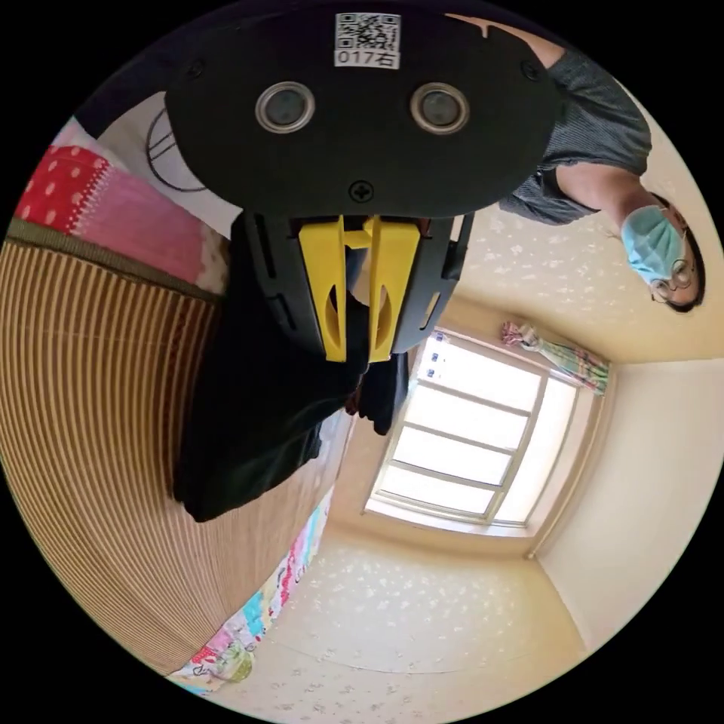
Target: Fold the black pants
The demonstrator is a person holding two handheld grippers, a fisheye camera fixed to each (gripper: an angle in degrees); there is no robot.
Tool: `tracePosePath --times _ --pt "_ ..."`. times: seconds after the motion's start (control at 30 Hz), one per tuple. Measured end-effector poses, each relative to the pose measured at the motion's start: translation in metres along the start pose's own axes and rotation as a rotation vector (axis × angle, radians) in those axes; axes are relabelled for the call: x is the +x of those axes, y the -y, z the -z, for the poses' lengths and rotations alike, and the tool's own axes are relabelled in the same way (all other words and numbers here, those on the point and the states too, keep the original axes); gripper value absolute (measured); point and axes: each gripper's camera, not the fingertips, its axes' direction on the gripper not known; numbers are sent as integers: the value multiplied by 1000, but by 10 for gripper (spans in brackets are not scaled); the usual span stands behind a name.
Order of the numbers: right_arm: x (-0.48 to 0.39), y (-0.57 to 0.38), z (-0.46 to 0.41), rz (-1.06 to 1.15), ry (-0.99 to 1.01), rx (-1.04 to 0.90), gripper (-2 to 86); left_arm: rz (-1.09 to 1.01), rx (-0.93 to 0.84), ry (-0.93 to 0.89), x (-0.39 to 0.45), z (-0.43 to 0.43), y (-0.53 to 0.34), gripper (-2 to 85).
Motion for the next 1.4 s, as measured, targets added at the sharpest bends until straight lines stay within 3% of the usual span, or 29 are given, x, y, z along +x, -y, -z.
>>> tracePosePath --times 0.23,0.43,0.77,0.9,0.97,1.07,1.13,1.2,1.27,1.4 --pt "-68 5 -41 162 -119 -26 23 -45 -29 48 32 -33 -7 212" --pt "-142 -10 -39 346 -77 131 15 -191 -95 131 84 -68 -39 217" --pt "-261 -65 -57 585 -189 396 8 -808 121 728 242 -108 -125 225" --pt "-290 -92 -79 612 -221 451 8 -885 287 909 284 -128 -148 220" --pt "-303 -106 -83 644 -260 485 8 -879 394 963 301 -119 -152 172" --pt "-320 -119 -70 668 -327 534 8 -871 488 881 313 -67 -158 72" --pt "-324 -121 -53 644 -320 551 9 -814 596 793 319 -12 -163 50" --pt "-328 -129 -33 627 -271 582 8 -725 723 677 332 53 -162 44" --pt "-338 -141 -24 661 -228 619 8 -659 884 428 357 143 -152 40" --pt "-394 -173 -19 875 -175 714 8 -696 1057 239 425 230 -132 38"
